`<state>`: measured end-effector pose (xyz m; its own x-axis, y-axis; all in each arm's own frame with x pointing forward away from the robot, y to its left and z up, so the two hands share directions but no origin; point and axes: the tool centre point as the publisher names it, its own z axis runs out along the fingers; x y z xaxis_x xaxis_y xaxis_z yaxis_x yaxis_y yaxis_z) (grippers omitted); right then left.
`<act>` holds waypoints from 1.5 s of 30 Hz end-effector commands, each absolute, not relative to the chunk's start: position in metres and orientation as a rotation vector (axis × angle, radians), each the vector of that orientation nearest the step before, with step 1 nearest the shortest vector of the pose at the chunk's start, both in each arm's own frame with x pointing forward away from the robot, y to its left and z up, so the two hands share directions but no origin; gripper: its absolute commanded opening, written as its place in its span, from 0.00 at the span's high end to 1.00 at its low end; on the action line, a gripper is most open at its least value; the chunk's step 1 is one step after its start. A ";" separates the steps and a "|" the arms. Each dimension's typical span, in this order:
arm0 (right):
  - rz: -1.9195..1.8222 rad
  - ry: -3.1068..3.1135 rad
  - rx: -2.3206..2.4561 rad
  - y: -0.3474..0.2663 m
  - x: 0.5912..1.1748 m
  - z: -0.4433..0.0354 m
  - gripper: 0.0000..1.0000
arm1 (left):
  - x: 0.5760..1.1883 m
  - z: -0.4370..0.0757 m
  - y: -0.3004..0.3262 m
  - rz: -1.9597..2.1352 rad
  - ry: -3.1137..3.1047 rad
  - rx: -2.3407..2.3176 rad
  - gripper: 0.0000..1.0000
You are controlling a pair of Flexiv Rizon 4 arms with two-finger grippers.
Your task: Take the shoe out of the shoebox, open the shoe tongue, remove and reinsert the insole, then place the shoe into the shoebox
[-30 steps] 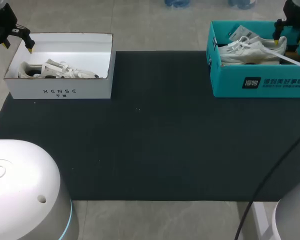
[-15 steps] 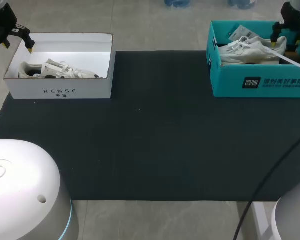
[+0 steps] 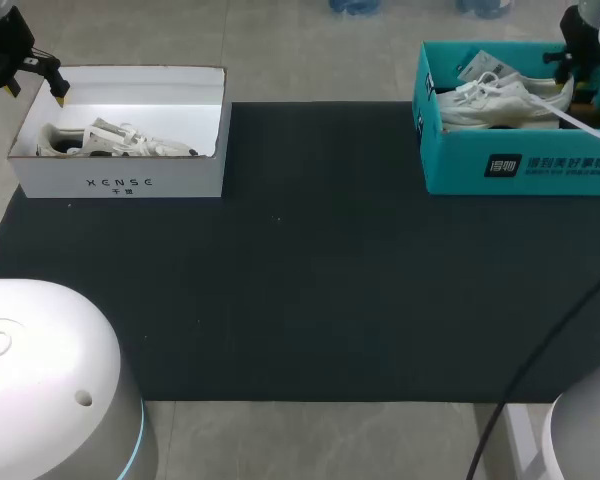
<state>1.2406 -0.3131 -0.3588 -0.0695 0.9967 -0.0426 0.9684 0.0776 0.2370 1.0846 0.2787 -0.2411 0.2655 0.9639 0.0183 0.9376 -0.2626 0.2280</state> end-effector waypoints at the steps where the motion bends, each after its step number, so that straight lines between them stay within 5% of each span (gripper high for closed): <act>1: -0.102 2.294 2.154 -0.318 1.257 -0.357 1.00 | 1.084 -0.241 0.279 0.231 1.791 2.358 0.00; 10: -0.099 2.270 2.155 -0.317 1.247 -0.334 1.00 | 1.084 -0.241 0.279 0.231 1.791 2.358 0.00; 45: 0.189 1.961 1.778 -0.260 1.157 -0.106 1.00 | 1.084 -0.241 0.279 0.231 1.791 2.358 0.00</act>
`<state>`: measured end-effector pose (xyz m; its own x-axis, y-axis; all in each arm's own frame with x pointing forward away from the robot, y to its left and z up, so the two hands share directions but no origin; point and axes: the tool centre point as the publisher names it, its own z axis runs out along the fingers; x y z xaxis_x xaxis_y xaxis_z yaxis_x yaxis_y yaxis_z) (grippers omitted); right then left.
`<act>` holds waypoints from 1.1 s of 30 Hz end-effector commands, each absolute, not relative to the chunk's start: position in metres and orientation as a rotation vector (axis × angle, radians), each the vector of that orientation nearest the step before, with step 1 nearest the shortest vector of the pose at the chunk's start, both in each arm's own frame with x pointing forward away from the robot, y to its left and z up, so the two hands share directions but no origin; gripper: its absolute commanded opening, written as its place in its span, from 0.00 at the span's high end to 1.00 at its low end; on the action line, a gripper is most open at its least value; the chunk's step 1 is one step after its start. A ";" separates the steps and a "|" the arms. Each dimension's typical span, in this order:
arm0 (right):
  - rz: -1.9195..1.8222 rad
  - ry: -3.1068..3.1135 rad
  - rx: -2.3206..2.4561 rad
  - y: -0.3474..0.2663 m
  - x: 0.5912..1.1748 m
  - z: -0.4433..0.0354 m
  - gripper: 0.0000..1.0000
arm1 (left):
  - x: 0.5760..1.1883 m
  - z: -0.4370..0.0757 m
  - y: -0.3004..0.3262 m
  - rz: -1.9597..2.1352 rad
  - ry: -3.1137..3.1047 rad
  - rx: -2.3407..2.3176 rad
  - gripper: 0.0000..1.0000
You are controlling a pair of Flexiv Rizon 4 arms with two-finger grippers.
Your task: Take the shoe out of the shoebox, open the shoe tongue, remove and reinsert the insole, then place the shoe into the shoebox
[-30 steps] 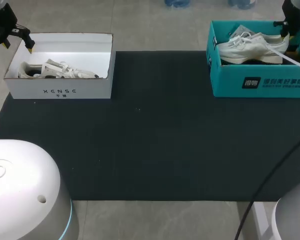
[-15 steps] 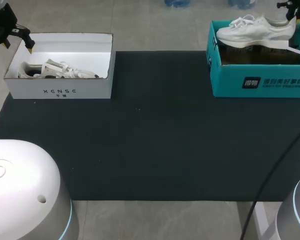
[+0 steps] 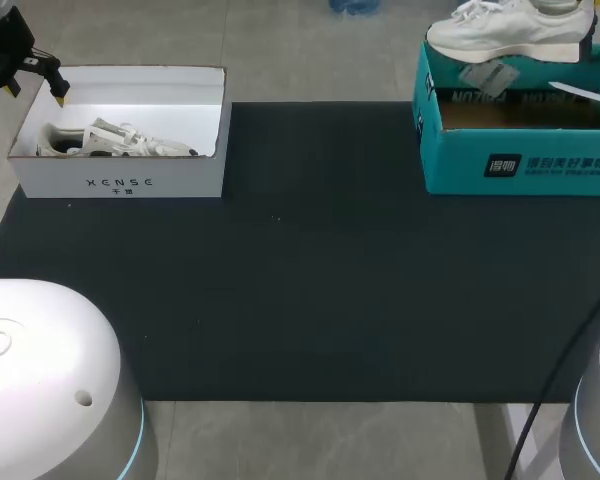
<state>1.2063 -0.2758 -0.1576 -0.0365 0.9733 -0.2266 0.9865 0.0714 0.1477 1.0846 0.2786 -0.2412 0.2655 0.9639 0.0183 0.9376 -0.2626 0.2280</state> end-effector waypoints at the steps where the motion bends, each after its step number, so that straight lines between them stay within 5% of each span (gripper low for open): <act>1: 0.198 1.963 1.762 -0.258 1.156 -0.102 1.00 | 1.084 -0.241 0.279 0.231 1.791 2.358 0.00; 11: 0.265 1.940 1.686 -0.250 1.148 -0.060 1.00 | 1.084 -0.241 0.279 0.231 1.791 2.358 0.00; 33: 0.260 2.016 1.707 -0.245 1.153 -0.064 1.00 | 1.084 -0.241 0.279 0.231 1.791 2.358 0.00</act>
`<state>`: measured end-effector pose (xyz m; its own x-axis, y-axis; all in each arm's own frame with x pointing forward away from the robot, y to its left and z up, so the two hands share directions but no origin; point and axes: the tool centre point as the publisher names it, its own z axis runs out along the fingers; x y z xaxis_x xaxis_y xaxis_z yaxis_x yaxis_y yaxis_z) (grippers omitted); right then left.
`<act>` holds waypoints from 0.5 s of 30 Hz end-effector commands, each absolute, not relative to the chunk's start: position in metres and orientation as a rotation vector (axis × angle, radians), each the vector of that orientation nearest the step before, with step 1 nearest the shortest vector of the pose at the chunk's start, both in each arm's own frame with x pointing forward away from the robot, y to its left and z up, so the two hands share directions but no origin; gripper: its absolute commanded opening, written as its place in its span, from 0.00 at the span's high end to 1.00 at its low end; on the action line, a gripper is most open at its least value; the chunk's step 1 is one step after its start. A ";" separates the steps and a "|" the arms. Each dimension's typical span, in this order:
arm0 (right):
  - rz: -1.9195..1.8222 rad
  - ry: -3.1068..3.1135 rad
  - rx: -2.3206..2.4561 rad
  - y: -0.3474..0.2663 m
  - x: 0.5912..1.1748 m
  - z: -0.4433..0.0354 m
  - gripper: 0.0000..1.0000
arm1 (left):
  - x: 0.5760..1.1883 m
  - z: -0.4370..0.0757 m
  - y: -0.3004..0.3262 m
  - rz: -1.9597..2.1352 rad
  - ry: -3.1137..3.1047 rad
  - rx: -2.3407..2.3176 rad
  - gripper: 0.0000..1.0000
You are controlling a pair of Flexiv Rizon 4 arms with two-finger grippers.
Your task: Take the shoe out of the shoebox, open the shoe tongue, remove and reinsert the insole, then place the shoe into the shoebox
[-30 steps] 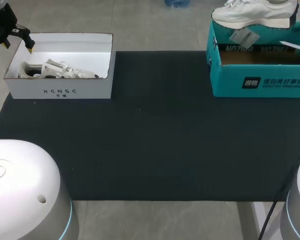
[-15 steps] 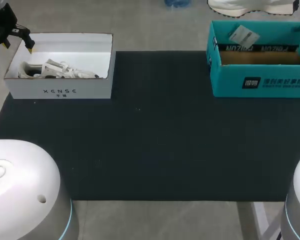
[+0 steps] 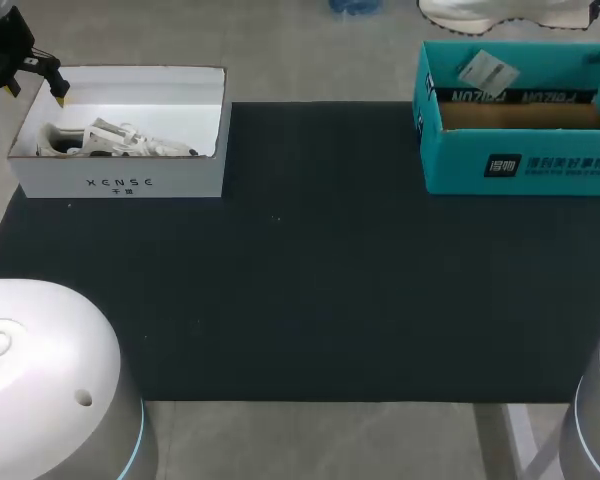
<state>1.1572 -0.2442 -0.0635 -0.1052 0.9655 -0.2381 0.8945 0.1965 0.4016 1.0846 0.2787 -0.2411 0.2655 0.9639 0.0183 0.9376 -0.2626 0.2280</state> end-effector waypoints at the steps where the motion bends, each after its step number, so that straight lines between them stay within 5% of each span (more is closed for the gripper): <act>1: 0.260 2.016 1.707 -0.245 1.153 -0.064 1.00 | 1.084 -0.241 0.279 0.231 1.791 2.358 0.00; 15: 0.279 1.938 1.735 -0.137 1.048 -0.062 1.00 | 1.084 -0.241 0.279 0.231 1.791 2.358 0.00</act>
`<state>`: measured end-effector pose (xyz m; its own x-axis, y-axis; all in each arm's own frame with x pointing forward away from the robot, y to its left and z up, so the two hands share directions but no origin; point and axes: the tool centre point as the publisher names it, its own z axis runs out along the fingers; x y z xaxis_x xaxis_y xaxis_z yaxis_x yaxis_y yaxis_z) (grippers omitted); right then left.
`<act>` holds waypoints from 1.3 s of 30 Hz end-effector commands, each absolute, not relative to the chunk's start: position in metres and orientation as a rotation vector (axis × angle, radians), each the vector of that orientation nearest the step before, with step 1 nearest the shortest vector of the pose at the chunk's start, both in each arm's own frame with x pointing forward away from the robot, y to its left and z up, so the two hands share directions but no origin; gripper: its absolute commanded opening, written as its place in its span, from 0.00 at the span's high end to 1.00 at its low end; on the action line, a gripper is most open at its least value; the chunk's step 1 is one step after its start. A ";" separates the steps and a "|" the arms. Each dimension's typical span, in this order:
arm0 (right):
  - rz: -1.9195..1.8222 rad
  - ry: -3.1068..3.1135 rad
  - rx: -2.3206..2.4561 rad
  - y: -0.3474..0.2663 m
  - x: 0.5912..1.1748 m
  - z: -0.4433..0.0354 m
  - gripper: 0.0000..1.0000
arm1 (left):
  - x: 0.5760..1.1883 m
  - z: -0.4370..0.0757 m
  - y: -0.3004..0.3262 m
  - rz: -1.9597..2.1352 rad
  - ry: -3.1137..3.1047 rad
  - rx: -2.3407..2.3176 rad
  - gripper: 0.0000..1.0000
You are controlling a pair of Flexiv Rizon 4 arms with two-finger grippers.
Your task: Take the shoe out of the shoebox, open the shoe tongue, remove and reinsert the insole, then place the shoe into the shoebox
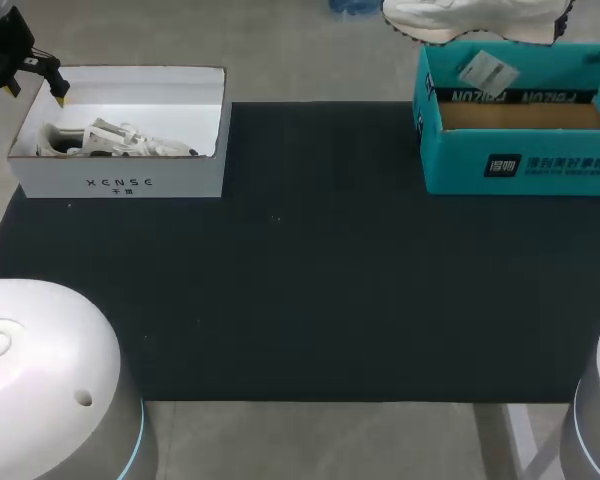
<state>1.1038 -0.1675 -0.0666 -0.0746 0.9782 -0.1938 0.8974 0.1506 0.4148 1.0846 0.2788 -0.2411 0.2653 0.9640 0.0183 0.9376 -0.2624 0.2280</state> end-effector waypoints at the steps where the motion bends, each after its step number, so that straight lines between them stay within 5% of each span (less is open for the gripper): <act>1: 0.293 1.930 1.733 -0.131 1.039 -0.063 1.00 | 1.084 -0.241 0.279 0.231 1.791 2.358 0.00; 22: 0.299 1.941 1.743 0.017 0.896 -0.122 1.00 | 1.084 -0.241 0.279 0.231 1.791 2.358 0.00; 39: 0.330 1.980 1.813 0.053 0.862 -0.155 1.00 | 1.084 -0.241 0.279 0.231 1.791 2.358 0.00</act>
